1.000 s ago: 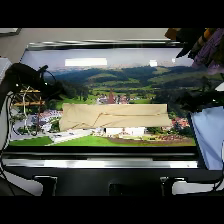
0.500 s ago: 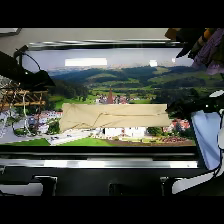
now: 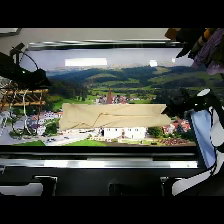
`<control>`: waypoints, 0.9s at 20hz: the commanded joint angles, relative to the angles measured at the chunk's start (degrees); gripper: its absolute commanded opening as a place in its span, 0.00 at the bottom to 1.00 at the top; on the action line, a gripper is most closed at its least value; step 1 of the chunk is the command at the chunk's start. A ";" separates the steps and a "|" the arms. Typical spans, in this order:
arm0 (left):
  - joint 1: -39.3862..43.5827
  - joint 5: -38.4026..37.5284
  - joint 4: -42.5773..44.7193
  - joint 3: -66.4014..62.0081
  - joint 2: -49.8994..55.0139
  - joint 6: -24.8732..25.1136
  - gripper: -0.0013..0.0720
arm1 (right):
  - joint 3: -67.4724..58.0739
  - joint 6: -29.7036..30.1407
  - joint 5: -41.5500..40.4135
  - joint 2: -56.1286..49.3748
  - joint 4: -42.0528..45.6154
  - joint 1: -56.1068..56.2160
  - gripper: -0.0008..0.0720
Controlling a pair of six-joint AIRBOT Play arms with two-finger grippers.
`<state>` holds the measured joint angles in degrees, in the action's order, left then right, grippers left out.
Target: Fold the clothes and pants, and hang the long-sleeved shirts on hangers.
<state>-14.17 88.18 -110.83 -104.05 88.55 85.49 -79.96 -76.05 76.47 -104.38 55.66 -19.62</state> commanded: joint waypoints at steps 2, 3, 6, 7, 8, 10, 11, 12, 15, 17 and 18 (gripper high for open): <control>1.42 -2.47 -1.68 3.41 -0.02 0.02 0.04 | -1.03 -1.88 4.04 5.40 0.11 0.52 0.05; 2.69 -4.83 -2.80 5.95 -0.02 0.00 0.04 | -1.29 -3.50 5.38 7.63 0.15 0.52 0.05; 8.15 -18.01 -12.22 16.70 0.00 -0.09 0.04 | -1.51 -7.98 7.10 15.02 1.49 0.52 0.05; 10.64 -23.21 -14.91 20.41 0.20 -0.72 0.04 | -1.51 -8.79 7.65 17.31 1.88 0.52 0.05; 13.60 -27.71 -16.15 23.45 0.85 -2.71 0.04 | -1.51 -9.88 7.96 19.65 2.27 0.52 0.05; 20.61 -34.49 -18.88 26.43 3.80 -4.20 0.04 | -1.51 -11.63 8.90 23.63 2.32 0.52 0.05; 24.50 -37.27 -21.00 26.34 5.99 -4.81 0.04 | -1.51 -12.52 9.38 25.38 2.32 0.52 0.05; 28.20 -40.79 -23.87 26.10 8.04 -5.07 0.04 | -1.51 -13.16 9.66 26.86 2.29 0.52 0.05; 36.96 -47.17 -26.62 23.23 13.84 -9.68 0.04 | -1.51 -14.29 10.93 31.17 2.38 0.52 0.05; 41.16 -48.68 -26.75 19.85 17.55 -12.70 0.04 | -1.51 -14.73 11.69 33.42 2.82 0.52 0.05; 42.80 -48.72 -26.77 17.53 19.43 -13.84 0.04 | -1.51 -15.08 11.98 34.34 3.41 0.52 0.05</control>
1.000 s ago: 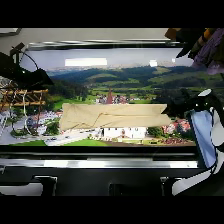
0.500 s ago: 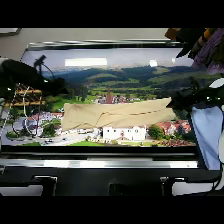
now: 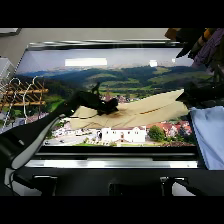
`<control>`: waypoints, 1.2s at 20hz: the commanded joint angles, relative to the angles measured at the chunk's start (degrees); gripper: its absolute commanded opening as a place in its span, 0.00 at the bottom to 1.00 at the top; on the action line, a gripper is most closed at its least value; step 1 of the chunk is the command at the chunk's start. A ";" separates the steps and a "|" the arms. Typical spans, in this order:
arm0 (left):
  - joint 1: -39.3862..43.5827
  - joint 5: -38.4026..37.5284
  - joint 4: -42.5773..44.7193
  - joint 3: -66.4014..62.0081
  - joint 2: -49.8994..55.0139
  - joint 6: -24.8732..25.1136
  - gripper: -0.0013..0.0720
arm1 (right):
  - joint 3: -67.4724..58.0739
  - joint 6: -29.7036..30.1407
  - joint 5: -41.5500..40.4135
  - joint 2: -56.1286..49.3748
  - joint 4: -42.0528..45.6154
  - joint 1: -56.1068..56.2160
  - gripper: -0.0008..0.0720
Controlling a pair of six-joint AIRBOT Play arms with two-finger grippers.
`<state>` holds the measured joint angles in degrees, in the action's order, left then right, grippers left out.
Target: Fold the clothes and pants, and hang the long-sleeved shirts on hangers.
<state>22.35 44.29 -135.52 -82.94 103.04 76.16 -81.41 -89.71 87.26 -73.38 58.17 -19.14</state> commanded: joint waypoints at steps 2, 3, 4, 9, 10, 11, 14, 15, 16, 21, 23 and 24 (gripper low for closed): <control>8.52 -4.83 -2.08 -8.13 8.35 -6.14 0.04 | -0.07 -1.66 1.70 4.94 1.70 0.04 0.05; 9.25 -4.66 -2.08 -10.36 9.81 -6.88 0.04 | -0.07 -1.66 1.95 5.64 1.95 0.02 0.05; 9.88 -4.66 -2.08 -12.52 11.34 -7.65 0.03 | -0.07 -1.75 2.27 6.23 2.12 0.04 0.05; 12.39 -1.62 -2.10 -21.35 18.10 -10.27 0.04 | -0.07 -1.81 2.56 8.74 3.15 0.04 0.05; 12.81 -1.27 -2.12 -22.71 19.08 -10.64 0.03 | -0.07 -1.81 2.49 8.81 3.17 0.04 0.05; 13.14 -1.20 -2.21 -23.85 19.82 -11.15 0.04 | -0.07 -1.81 2.03 8.81 3.17 0.04 0.05; 13.22 -1.01 -2.29 -26.10 20.50 -11.21 0.04 | -0.07 -1.81 -0.76 8.79 3.23 0.04 0.05; 12.48 0.59 -2.27 -26.56 20.13 -10.97 0.04 | -0.07 -1.84 -1.97 8.74 3.26 0.04 0.05; 11.10 4.33 -2.23 -27.06 19.47 -9.51 0.03 | -0.07 -1.84 -2.62 8.55 3.06 0.04 0.05; -1.01 25.62 5.44 -27.12 9.25 -1.42 0.03 | -0.04 -1.81 -4.39 5.05 -3.54 3.28 0.05; -7.54 31.01 9.49 -27.12 1.97 1.49 0.03 | -0.04 -3.74 -8.17 3.54 -4.55 9.84 0.05; -10.84 33.46 11.26 -27.12 -1.75 2.80 0.03 | -0.07 -5.11 -10.84 2.60 -5.35 14.12 0.05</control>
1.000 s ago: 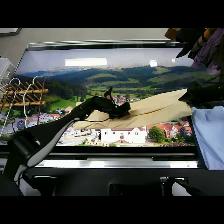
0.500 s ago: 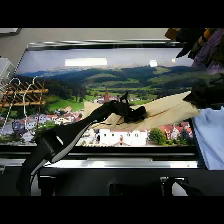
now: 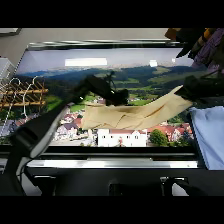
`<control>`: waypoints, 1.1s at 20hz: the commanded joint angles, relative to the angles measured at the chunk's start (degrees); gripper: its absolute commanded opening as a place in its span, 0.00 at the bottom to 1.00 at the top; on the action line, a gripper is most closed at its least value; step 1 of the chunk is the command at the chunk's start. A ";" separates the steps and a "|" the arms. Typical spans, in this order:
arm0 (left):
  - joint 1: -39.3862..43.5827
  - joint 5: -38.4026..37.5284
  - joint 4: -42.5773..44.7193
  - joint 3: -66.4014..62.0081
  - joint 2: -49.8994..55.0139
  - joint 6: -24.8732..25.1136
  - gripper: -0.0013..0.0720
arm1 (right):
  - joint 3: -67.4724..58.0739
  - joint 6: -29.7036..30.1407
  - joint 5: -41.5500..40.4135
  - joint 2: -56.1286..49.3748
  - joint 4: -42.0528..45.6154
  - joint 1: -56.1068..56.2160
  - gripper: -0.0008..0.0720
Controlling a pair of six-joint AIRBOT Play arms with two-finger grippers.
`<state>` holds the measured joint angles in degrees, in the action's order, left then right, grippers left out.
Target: Fold the clothes and pants, and hang the long-sleeved shirts on hangers.
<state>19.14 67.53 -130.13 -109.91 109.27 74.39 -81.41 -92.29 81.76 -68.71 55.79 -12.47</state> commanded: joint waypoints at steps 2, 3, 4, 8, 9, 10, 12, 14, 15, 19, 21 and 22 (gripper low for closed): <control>-14.53 15.10 9.70 -0.15 -15.45 6.69 0.03 | -0.07 -5.16 -11.34 -4.28 -3.87 16.50 0.05; -18.14 17.35 11.78 -0.15 -18.93 6.69 0.03 | -0.07 -6.21 -14.29 -5.62 -3.91 20.85 0.05; -21.42 19.10 13.35 -0.15 -21.77 6.67 0.03 | -0.07 -7.30 -17.33 -7.32 -3.98 25.20 0.05; -33.48 23.08 14.71 -0.15 -29.51 6.67 0.04 | -0.42 -9.51 -26.69 -14.67 -6.75 36.20 0.05; -35.80 23.71 14.71 -0.13 -30.51 6.67 0.04 | -1.33 -9.51 -28.02 -16.46 -7.93 37.64 0.05; -37.55 24.35 14.71 -0.13 -31.08 6.69 0.04 | -3.06 -9.40 -28.89 -18.40 -8.61 38.99 0.05; -40.04 25.79 14.69 -0.09 -31.43 7.39 0.04 | -7.15 -9.49 -29.27 -21.90 -8.68 41.16 0.05; -40.96 26.43 14.71 0.04 -31.41 8.35 0.04 | -9.90 -10.29 -28.89 -24.55 -8.61 42.60 0.05; -40.96 26.40 14.75 0.07 -31.39 8.37 0.04 | -10.19 -10.88 -29.05 -25.40 -8.63 43.12 0.05; -40.87 26.08 14.73 0.09 -31.17 8.37 0.04 | -10.19 -12.07 -26.73 -28.37 -8.63 43.50 0.05; -40.85 25.94 14.73 0.09 -31.15 8.37 0.04 | -10.19 -12.04 -26.38 -29.20 -8.28 43.50 0.05; -40.85 25.94 14.71 0.09 -31.12 8.37 0.04 | -10.19 -12.04 -26.69 -29.79 -8.17 43.50 0.05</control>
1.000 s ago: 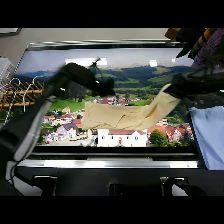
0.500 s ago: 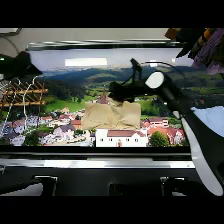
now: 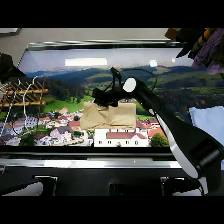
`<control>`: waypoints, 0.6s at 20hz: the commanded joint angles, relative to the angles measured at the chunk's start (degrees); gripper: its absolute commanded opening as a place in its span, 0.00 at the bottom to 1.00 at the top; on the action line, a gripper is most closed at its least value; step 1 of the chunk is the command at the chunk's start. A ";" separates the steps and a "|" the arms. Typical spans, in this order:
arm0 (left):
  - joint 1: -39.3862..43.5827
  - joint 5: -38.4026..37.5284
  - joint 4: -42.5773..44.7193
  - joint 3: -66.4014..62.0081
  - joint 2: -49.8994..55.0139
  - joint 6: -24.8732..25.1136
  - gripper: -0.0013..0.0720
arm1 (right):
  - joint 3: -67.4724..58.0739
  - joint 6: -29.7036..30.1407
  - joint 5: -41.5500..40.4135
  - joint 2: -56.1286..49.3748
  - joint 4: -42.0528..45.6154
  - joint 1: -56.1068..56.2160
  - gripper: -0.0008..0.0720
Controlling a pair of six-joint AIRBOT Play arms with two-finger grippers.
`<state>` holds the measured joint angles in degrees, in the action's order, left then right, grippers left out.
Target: Fold the clothes and pants, and hang the long-sleeved shirts on hangers.
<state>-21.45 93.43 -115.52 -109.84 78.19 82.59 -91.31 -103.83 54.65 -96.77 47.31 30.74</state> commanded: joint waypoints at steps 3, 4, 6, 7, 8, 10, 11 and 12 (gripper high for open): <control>-0.26 0.02 0.13 0.02 0.09 0.17 0.04 | -0.28 -0.37 -1.29 -3.72 -1.36 0.28 0.07; -0.26 0.02 0.13 0.02 0.09 0.17 0.04 | -0.28 -0.35 -1.20 -4.13 -2.38 0.28 0.16; -0.26 0.02 0.13 0.02 0.09 0.17 0.04 | -0.28 0.61 -0.50 -4.22 -5.64 0.28 0.37; -0.26 -0.07 0.13 0.02 0.11 0.15 0.04 | -0.28 2.69 -0.04 -4.17 -8.57 0.28 0.44; -0.26 -0.28 0.11 0.02 0.17 0.13 0.04 | -0.28 4.00 0.59 -4.17 -11.45 0.28 0.45; -0.24 -0.81 0.09 0.02 0.31 0.09 0.04 | -0.28 5.79 2.01 -3.93 -14.27 0.28 0.58; -0.24 -1.03 0.11 0.02 0.33 0.09 0.04 | -0.28 6.01 2.49 -3.63 -14.21 0.28 0.64; -0.24 -1.09 0.11 0.02 0.33 0.09 0.04 | -0.28 6.58 2.75 -3.19 -14.23 0.26 0.64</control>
<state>-21.65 92.92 -115.42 -109.84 78.46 82.74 -91.53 -99.66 55.81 -100.51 36.34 30.98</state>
